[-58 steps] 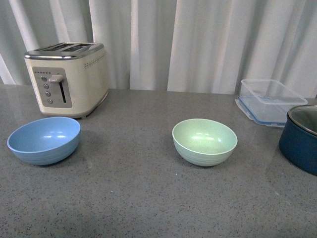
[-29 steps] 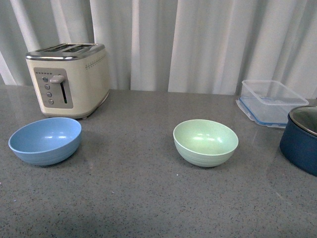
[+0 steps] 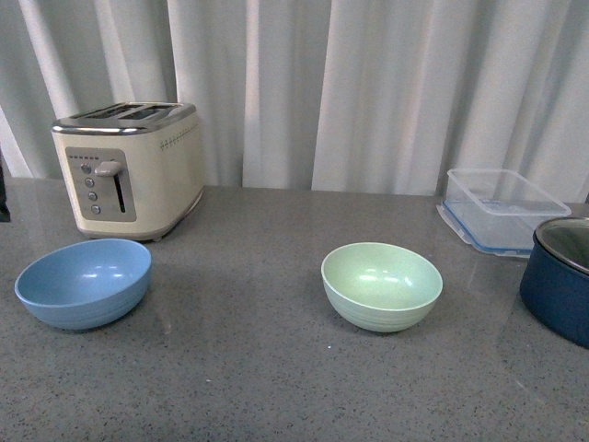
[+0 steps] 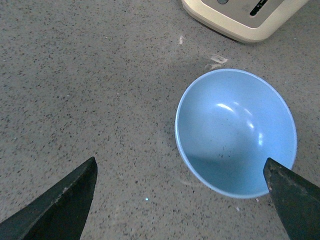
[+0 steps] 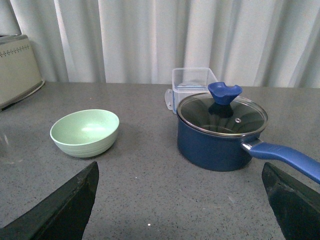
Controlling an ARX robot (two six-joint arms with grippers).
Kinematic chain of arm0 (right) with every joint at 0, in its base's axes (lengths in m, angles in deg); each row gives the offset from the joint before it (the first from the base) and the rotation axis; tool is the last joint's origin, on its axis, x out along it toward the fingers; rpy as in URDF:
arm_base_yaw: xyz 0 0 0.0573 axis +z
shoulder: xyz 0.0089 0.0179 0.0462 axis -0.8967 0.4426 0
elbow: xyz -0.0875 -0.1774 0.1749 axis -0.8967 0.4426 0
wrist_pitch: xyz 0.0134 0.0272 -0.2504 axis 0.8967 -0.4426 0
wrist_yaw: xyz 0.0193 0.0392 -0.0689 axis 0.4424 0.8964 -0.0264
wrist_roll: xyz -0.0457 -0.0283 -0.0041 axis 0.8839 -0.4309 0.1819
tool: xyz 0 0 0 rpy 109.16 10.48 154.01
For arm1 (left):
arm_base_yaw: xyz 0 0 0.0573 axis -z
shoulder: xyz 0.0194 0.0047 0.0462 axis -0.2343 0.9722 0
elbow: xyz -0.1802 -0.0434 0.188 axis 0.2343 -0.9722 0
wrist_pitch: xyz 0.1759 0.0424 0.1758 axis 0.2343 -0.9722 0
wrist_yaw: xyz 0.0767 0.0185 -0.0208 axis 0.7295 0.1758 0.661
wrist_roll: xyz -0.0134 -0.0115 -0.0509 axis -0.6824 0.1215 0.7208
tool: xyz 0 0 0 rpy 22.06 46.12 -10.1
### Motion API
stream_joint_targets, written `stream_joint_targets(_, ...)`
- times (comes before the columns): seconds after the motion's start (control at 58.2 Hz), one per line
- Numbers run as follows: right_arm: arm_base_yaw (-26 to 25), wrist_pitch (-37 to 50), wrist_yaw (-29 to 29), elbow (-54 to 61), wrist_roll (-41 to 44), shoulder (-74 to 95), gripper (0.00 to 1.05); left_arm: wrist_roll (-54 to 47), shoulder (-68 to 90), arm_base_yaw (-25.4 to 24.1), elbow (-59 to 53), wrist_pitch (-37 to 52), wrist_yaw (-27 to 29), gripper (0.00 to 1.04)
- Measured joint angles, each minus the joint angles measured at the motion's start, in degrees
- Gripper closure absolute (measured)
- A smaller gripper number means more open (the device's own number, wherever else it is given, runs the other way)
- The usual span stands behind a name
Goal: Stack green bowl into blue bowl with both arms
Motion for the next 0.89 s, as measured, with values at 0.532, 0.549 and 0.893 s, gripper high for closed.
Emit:
stream_joint_targets(0.532, 0.0, 0.0, 0.0, 0.0, 0.0, 0.0, 0.1, 4.33, 21.73, 4.59, 11.96, 1.31, 3.28, 0.13)
stream_joint_targets(0.549, 0.0, 0.0, 0.0, 0.0, 0.0, 0.0, 0.1, 4.33, 21.79, 4.63, 11.96, 1.31, 3.32, 0.14)
stream_joint_targets(0.893, 0.0, 0.0, 0.0, 0.0, 0.0, 0.0, 0.1, 5.77, 23.74, 5.97, 12.74, 1.11, 3.72, 0.73)
